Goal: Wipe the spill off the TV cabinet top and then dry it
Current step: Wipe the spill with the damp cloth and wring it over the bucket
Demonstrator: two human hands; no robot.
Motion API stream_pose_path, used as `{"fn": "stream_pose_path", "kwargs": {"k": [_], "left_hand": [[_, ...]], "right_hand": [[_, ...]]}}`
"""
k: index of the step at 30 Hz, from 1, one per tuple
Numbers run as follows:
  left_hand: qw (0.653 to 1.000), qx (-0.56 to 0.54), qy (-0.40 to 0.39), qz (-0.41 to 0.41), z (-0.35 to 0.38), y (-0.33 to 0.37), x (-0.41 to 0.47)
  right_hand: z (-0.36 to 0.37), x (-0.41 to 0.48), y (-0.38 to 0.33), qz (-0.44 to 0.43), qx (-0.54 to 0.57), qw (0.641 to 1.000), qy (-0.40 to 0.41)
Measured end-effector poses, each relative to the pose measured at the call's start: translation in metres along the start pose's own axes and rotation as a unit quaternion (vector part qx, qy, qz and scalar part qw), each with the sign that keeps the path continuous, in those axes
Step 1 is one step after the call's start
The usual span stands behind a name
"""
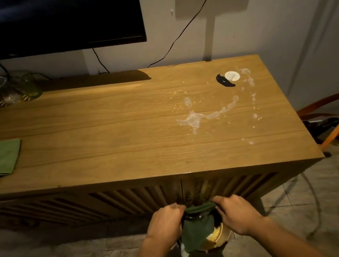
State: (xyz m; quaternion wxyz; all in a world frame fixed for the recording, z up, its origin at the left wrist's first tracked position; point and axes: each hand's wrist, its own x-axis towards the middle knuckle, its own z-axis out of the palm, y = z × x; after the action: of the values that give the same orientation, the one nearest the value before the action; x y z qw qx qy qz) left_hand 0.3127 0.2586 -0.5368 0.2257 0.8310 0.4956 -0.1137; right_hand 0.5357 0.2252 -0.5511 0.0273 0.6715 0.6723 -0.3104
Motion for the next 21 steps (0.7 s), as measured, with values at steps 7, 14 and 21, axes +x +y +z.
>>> {"fn": "stream_pose_path", "kwargs": {"k": [7,14,21], "left_hand": [[0.999,-0.035,0.003,-0.021,-0.008,0.013,0.0],[0.997,-0.072,-0.015,0.001,-0.062,0.02,0.005],[0.989,-0.144,0.034,-0.002,-0.132,0.019,0.025]], "right_hand": [[-0.017,-0.004,0.013,0.006,0.018,0.998,-0.052],[-0.071,-0.008,0.008,-0.014,0.065,0.994,-0.082],[-0.148,0.002,-0.016,-0.051,0.087,0.994,-0.046]]}}
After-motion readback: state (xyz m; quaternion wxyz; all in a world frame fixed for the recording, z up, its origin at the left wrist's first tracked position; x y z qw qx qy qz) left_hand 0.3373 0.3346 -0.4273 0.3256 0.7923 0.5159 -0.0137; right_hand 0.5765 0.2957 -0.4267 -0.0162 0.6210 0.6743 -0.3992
